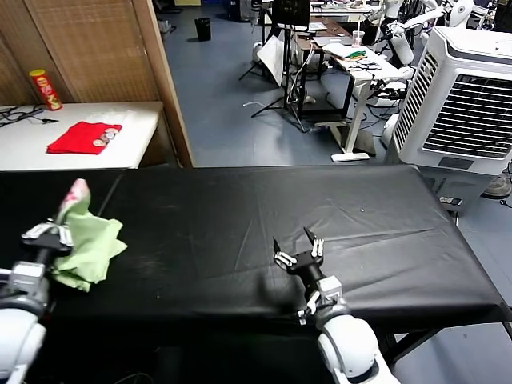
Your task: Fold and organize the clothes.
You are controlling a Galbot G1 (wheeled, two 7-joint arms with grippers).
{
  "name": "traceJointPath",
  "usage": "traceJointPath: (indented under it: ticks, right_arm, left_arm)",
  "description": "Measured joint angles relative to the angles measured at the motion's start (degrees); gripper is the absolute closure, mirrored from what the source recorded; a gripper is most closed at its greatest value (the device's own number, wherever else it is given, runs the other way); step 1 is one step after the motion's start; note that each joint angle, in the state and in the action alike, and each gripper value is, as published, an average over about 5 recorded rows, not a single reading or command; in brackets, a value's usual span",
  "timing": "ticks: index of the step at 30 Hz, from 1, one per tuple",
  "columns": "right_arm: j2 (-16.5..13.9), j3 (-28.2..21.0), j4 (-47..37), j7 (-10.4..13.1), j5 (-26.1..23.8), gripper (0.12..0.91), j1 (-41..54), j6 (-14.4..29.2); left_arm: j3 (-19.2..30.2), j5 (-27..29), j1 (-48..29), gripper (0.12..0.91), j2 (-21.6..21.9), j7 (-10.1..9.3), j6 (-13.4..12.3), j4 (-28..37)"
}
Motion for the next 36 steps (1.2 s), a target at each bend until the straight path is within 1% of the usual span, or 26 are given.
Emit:
traceJointPath:
  ticks: [4,7,12,15,18,20,22,24,26,27,28,29,30,32,33,36]
  right_arm:
    - [-0.2,0.9,0.7,-0.1,-0.2,0.227,-1.3,0.1]
    - [-0.3,1.5,0.9,-0.1,-0.2,0.227,-2.1,0.2]
    - [-0.3,1.7,1.0,-0.3,0.1,0.227,-2.6,0.1]
    - [-0.3,1.5,0.8,-0.4,0.4,0.227,-2.5,0.0]
    - [-0.6,1.0,0.6,-0.5,1.4,0.227,-2.2,-0.3]
    - [-0.9,0.7,0.4,-0.8,2.4,0.227,-1.9,-0.6]
    - [-1.3,0.2,0.2,-1.2,3.7,0.227,-1.5,-1.0]
    - [-1.7,-0.4,-0.2,-1.6,5.1,0.227,-1.1,-1.7]
    - [-2.1,-1.0,-0.5,-2.1,6.9,0.227,-0.6,-2.8]
    - [-2.3,-1.3,-0.7,-2.3,7.9,0.227,-0.4,-3.4]
    - [-2.4,-1.6,-0.9,-2.5,9.2,0.227,-0.1,-4.2]
    - [-2.5,-2.0,-1.1,-2.6,10.6,0.227,0.3,-5.0]
    - [-2.6,-2.5,-1.3,-2.6,12.2,0.227,0.7,-6.0]
    - [-2.5,-3.5,-1.8,-2.3,15.7,0.227,1.6,-8.0]
    - [-2.4,-4.1,-2.2,-2.1,17.6,0.227,2.2,-9.1]
    - [-1.7,-6.4,-3.5,-1.4,23.3,0.227,4.2,-12.2]
  left_arm:
    - [6.9,-5.5,-1.5,0.883,-2.9,-2.36,1.9,-1.9]
    - [12.2,-8.3,-3.0,0.883,-5.1,-3.14,1.7,-2.3]
    - [19.6,-9.4,-5.5,0.883,-8.8,-3.35,1.4,-1.5]
    - [23.2,-8.8,-6.6,0.883,-11.0,-3.37,1.2,-0.9]
    - [26.2,-6.6,-6.9,0.883,-13.4,-2.46,0.6,-0.3]
    - [27.7,-4.4,-6.7,0.869,-14.9,-1.06,0.0,-0.1]
    - [29.0,-2.3,-6.4,0.821,-15.9,0.39,-1.0,-0.1]
    - [30.0,-1.3,-6.0,0.714,-16.4,1.77,-2.4,-0.3]
    - [30.4,-1.2,-5.5,0.580,-16.5,3.31,-3.9,-0.7]
    - [30.4,-1.5,-5.2,0.513,-16.5,4.29,-4.7,-1.0]
    - [30.4,-1.9,-4.9,0.463,-16.4,5.28,-5.5,-1.3]
    - [30.2,-2.4,-4.7,0.399,-16.3,6.11,-6.4,-1.6]
    - [30.1,-3.0,-4.4,0.351,-16.1,6.77,-7.3,-1.9]
    - [29.5,-4.2,-4.1,0.276,-15.7,7.35,-8.8,-2.6]
    - [29.1,-4.6,-4.0,0.254,-15.5,7.31,-9.3,-2.9]
    - [27.6,-5.0,-3.5,0.235,-15.0,6.68,-10.1,-3.4]
